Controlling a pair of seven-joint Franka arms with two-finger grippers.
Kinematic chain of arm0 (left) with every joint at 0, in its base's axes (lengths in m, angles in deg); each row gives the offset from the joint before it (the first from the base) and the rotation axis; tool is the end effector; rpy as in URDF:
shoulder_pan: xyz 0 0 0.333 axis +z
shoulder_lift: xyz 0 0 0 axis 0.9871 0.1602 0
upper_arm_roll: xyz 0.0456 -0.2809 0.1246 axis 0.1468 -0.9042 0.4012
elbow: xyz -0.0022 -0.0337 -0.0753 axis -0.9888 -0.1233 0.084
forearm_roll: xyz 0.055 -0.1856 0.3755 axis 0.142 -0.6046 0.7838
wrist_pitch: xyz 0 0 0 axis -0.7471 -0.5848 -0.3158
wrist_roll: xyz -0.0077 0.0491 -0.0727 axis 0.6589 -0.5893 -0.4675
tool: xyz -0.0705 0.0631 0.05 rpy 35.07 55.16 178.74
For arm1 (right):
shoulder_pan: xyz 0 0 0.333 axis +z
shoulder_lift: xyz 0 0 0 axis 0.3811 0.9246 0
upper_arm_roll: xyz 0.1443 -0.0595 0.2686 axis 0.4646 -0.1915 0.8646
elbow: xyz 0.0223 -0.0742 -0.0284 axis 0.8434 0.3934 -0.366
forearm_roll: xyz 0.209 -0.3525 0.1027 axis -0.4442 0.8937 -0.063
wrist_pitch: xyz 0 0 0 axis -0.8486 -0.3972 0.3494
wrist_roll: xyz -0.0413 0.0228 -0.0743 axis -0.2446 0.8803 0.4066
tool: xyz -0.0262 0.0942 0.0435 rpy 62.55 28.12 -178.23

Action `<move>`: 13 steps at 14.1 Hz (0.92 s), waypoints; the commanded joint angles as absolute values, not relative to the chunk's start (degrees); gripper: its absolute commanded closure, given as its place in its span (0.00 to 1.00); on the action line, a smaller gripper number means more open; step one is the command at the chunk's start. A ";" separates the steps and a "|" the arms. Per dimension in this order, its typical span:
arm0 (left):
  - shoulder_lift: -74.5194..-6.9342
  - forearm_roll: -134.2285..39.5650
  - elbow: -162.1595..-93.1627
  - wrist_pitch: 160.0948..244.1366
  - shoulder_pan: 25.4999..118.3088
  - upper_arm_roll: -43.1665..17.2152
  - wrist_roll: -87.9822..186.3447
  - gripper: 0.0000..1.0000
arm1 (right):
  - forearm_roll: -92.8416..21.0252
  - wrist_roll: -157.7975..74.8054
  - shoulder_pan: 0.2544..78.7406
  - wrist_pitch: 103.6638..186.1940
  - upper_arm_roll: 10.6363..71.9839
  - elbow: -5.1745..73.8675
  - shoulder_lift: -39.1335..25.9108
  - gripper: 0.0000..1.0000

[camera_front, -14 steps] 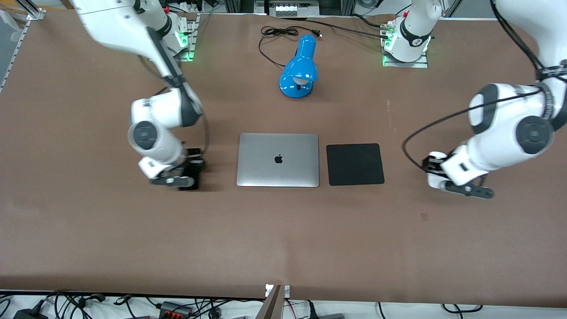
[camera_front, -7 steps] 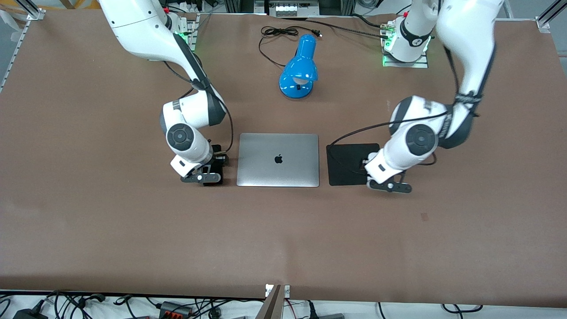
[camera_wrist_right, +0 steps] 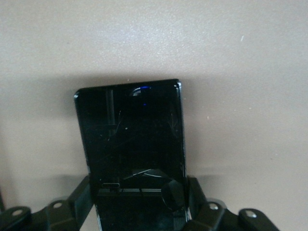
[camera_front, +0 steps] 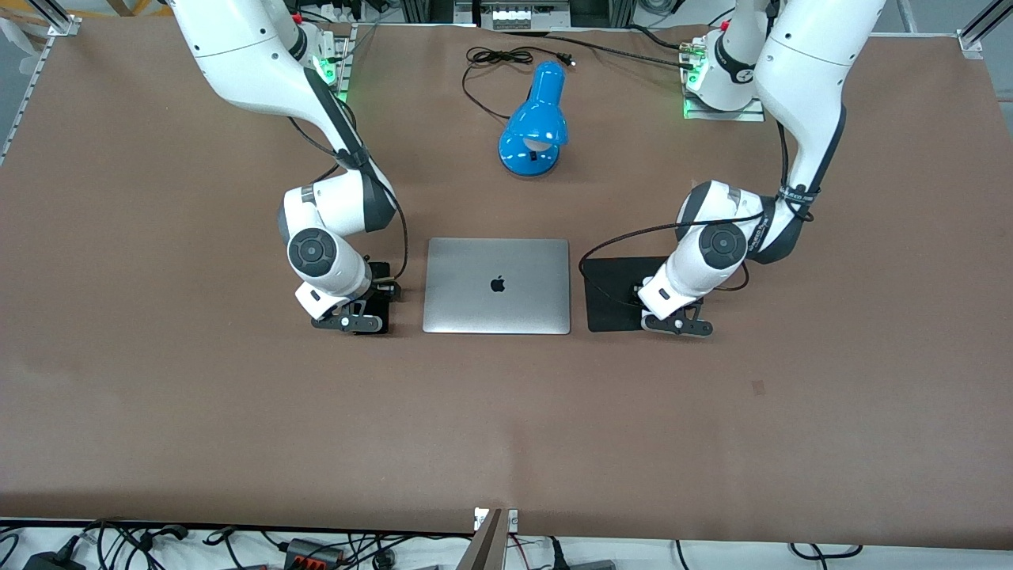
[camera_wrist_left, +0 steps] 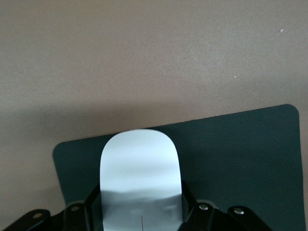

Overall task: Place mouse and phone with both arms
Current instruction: 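Release the phone beside the laptop while the left gripper lowers the mouse, then release the mouse onto the mouse pad while the right gripper withdraws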

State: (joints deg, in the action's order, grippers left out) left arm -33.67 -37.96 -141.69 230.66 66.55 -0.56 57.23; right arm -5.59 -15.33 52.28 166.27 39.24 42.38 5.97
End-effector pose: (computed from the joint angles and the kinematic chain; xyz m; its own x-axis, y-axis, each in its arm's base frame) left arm 0.5852 -0.2140 0.1447 0.9959 -0.0871 -0.0237 -0.0859 -0.9952 0.0468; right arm 0.5932 0.2465 0.1417 0.9947 -0.0472 -0.0912 -0.0435 -0.9981 0.0427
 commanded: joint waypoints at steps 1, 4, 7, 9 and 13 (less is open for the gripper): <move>-34.18 -38.16 -142.21 231.73 65.75 -0.01 58.46 0.67 | -6.27 -14.49 51.49 165.98 39.55 39.14 5.97 0.00; -34.18 -38.16 -142.21 231.73 64.61 -0.01 60.39 0.67 | -5.22 -4.23 51.93 163.70 36.59 33.87 -0.17 0.00; -33.83 -38.08 -142.21 231.73 64.34 -0.01 60.57 0.42 | -6.18 -3.86 49.83 154.24 31.13 26.32 -3.79 0.00; -33.74 -38.08 -142.21 231.73 64.43 -0.10 60.57 0.08 | -7.84 -3.94 45.89 144.76 28.75 19.47 -4.50 0.00; -37.68 -38.08 -141.86 230.59 64.43 -0.01 60.39 0.00 | -9.09 -3.77 41.03 127.45 28.13 8.81 -8.08 0.00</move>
State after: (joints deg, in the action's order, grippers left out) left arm -34.04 -37.96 -141.32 231.49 64.93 -0.54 60.04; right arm -8.86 -5.02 41.30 135.43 28.11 13.20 -6.93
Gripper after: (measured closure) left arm 0.000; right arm 0.000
